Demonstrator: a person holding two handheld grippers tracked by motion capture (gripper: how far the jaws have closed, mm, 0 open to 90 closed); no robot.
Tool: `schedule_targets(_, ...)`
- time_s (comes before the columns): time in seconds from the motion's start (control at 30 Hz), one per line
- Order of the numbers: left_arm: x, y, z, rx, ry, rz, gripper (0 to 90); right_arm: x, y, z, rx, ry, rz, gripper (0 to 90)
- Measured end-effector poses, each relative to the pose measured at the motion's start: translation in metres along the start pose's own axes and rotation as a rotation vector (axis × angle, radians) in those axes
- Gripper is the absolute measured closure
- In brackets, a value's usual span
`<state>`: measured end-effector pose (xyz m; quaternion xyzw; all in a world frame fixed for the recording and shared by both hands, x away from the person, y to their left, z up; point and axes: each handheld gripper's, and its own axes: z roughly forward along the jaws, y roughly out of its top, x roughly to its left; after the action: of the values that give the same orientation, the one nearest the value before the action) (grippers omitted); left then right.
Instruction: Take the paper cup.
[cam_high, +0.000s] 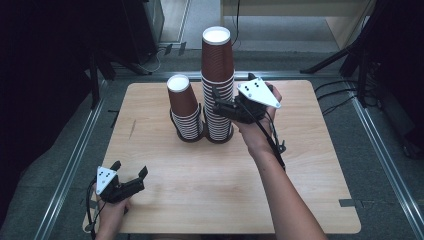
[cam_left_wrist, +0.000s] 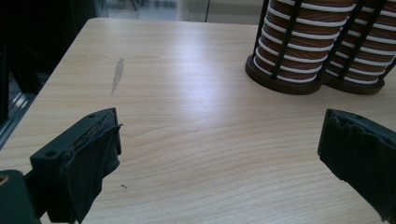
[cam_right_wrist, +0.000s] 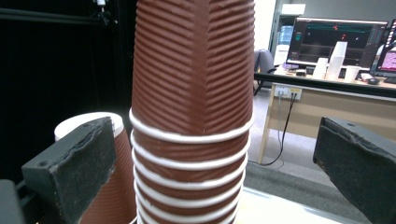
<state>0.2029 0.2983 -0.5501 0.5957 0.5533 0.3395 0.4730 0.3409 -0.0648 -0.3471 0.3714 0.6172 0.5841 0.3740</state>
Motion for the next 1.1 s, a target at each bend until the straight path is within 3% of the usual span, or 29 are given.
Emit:
schedule_targets(0.4, 0.0, 0.0, 0.0, -0.002, -0.002, 0.0, 0.0, 0.006, 0.017, 0.016, -0.017, 0.008, -0.007, 0.0)
schedule_targets(0.63, 0.0, 0.0, 0.0, -0.003, -0.004, 0.001, 0.0, 0.01, 0.018, 0.03, -0.022, 0.013, 0.022, 0.0)
schedule_targets(0.83, 0.0, 0.0, 0.0, -0.004, -0.005, -0.001, 0.0, 0.013, 0.015, 0.045, -0.015, -0.008, 0.051, 0.0)
schedule_targets(1.0, 0.0, 0.0, 0.0, -0.003, -0.005, 0.0, 0.0, 0.016, 0.014, 0.057, 0.0, -0.034, 0.042, 0.0)
schedule_targets(1.1, -0.001, 0.0, 0.0, -0.003, -0.005, 0.001, 0.0, 0.015, 0.014, 0.059, -0.027, -0.059, 0.042, 0.0)
